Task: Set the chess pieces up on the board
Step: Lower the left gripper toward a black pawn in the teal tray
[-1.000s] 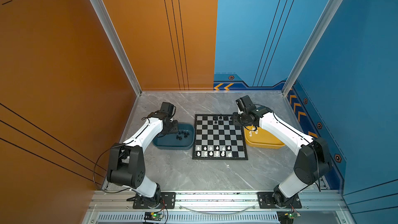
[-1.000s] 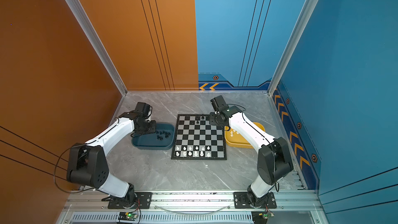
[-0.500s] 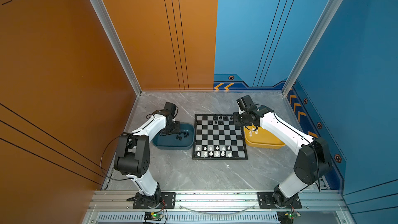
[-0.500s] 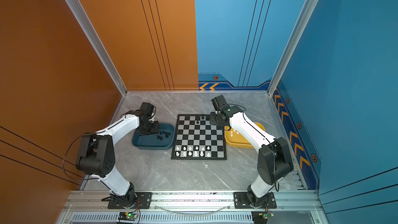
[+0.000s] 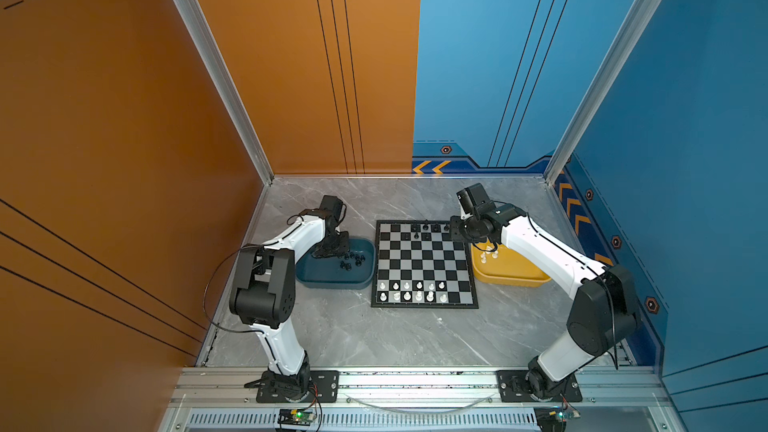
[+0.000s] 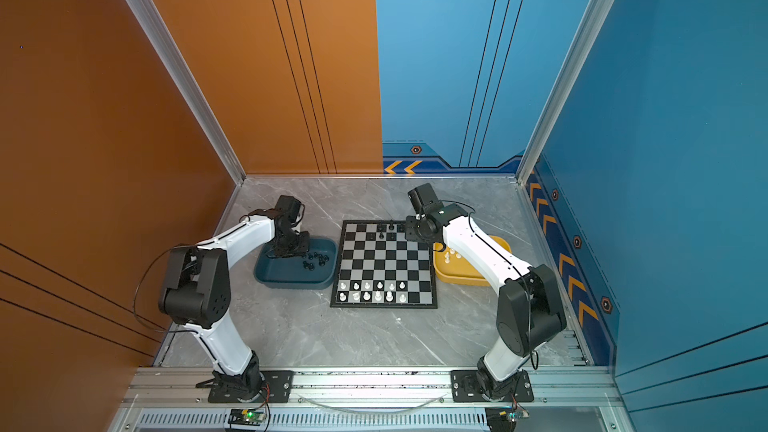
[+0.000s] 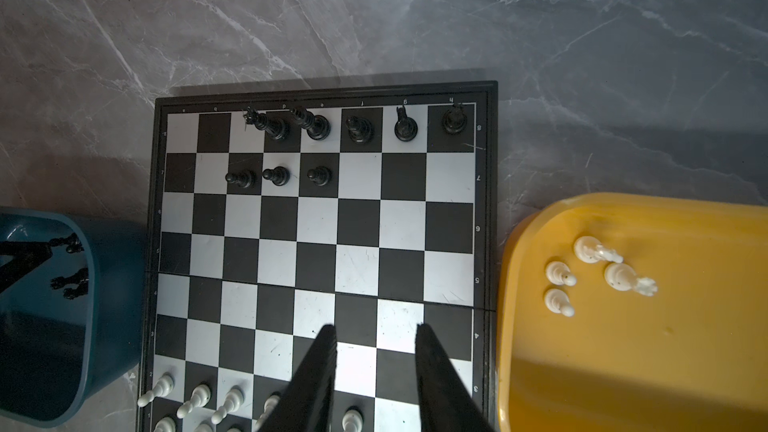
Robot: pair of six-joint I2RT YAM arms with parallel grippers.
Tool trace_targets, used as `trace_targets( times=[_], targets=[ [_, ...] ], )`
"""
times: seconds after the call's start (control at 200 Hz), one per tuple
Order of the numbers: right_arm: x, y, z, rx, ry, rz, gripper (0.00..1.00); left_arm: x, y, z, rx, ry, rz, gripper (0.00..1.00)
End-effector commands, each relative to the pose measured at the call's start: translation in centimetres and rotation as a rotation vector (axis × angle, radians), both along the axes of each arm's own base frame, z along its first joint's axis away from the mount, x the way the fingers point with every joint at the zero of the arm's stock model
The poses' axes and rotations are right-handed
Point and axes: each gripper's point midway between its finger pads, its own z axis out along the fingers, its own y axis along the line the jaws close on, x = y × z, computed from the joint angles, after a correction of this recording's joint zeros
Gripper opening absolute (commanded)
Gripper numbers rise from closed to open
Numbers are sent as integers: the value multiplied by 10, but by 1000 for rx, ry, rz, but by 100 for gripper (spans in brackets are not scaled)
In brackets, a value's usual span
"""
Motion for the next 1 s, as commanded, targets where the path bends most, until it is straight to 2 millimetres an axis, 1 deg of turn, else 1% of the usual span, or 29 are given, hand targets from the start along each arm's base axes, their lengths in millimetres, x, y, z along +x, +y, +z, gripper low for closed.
trace_targets(
  times=[0.0, 0.375, 0.551, 0.796, 0.991],
  targets=[
    [-1, -4, 4, 10, -13, -13, 35, 6, 8, 0, 27, 0, 20, 24],
    [-2, -6, 7, 9, -17, -19, 35, 13, 8, -9, 30, 17, 19, 20],
    [-2, -7, 6, 9, -13, -19, 35, 13, 8, -11, 32, 24, 17, 19],
    [-3, -7, 4, 7, -10, -19, 35, 14, 8, -15, 39, 31, 15, 14],
    [-5, -8, 5, 6, -10, -21, 34, 15, 7, -14, 40, 30, 11, 5]
  ],
)
